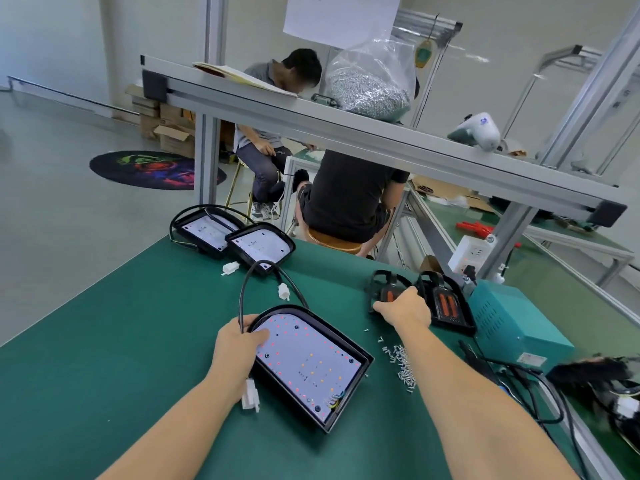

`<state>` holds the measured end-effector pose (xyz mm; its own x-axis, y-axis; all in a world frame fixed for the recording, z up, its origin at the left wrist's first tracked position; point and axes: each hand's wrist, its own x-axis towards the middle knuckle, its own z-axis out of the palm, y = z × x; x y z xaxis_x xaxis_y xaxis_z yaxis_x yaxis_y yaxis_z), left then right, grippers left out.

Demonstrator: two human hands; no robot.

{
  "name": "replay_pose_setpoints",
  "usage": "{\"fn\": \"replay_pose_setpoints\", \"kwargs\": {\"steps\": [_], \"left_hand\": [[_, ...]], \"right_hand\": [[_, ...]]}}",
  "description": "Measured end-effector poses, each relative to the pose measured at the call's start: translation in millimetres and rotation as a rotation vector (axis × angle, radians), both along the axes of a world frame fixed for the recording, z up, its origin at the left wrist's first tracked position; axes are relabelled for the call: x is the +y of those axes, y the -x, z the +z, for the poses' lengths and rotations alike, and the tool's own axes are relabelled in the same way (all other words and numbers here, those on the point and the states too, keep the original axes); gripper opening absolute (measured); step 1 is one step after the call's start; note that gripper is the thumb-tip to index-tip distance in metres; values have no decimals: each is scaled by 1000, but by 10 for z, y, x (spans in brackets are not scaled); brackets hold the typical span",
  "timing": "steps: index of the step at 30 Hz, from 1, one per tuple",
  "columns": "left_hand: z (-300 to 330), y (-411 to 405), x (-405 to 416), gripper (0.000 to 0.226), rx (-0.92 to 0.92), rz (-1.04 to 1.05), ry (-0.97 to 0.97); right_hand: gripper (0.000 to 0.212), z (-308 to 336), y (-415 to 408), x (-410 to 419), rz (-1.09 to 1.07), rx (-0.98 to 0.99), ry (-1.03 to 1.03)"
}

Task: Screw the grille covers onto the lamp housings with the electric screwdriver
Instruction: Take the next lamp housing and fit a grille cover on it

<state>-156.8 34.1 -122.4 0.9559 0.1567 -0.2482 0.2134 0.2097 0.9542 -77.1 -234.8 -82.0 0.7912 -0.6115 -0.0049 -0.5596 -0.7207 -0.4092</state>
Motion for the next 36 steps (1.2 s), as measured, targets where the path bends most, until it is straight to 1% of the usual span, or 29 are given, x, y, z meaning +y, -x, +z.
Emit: {"fn": "replay_pose_setpoints", "kwargs": {"steps": [2, 3, 5, 6, 7, 8, 10, 12, 14, 16, 19, 21, 23, 25, 26, 31, 32, 33, 34, 35, 36], "left_hand": [[3, -6, 14, 23, -7, 5, 6], [-1, -7, 18, 23, -16, 8, 4], [-3, -2, 26, 17, -20, 2, 10], [-2, 0, 26, 10, -14, -7, 26], [9, 4, 26, 8, -4, -22, 44], [7, -11, 34, 17, 12, -27, 59], [3, -53, 55, 24, 45, -22, 102], [-4, -71, 81, 43, 56, -32, 165], [16, -52, 92, 53, 44, -36, 224], [30, -36, 84, 59, 36, -41, 268], [59, -24, 86, 66, 38, -99, 262], [74, -4, 98, 61, 37, -158, 259], [74, 20, 99, 43, 22, -158, 264], [54, 20, 100, 24, -5, -134, 213], [48, 22, 103, 19, -18, -133, 183], [52, -16, 121, 18, -4, -217, 118], [55, -30, 107, 17, -9, -211, 77], [53, -43, 86, 14, -34, -193, -23], [44, -55, 67, 10, -79, -167, -182], [34, -57, 47, 7, -131, -135, -375], [30, -41, 36, 11, -167, -102, -584]], "right_hand": [[76, 136, 77, 91, 64, -97, -24], [73, 217, 139, 163, 129, -140, -46], [58, 358, 332, 340, 304, -209, -77], [52, 398, 468, 436, 392, -235, -93], [51, 414, 618, 531, 472, -261, -109], [54, 410, 774, 619, 543, -280, -111], [66, 372, 1070, 775, 664, -279, -59], [80, 308, 1287, 879, 750, -246, 0], [84, 229, 1424, 912, 792, -215, 44], [81, 142, 1520, 912, 808, -181, 71], [79, 67, 1588, 912, 794, -153, 96], [80, 58, 1592, 914, 790, -153, 120], [81, 68, 1589, 915, 808, -117, 153], [82, 69, 1594, 912, 827, -62, 173], [82, 66, 1598, 909, 830, -49, 175], [76, 31, 1629, 920, 815, -54, 205], [75, 27, 1629, 921, 811, -55, 216], [74, 27, 1630, 921, 807, -49, 223], [72, 32, 1632, 921, 805, -39, 233], [70, 40, 1631, 916, 802, -26, 247], [66, 45, 1632, 912, 798, -13, 262]]}}
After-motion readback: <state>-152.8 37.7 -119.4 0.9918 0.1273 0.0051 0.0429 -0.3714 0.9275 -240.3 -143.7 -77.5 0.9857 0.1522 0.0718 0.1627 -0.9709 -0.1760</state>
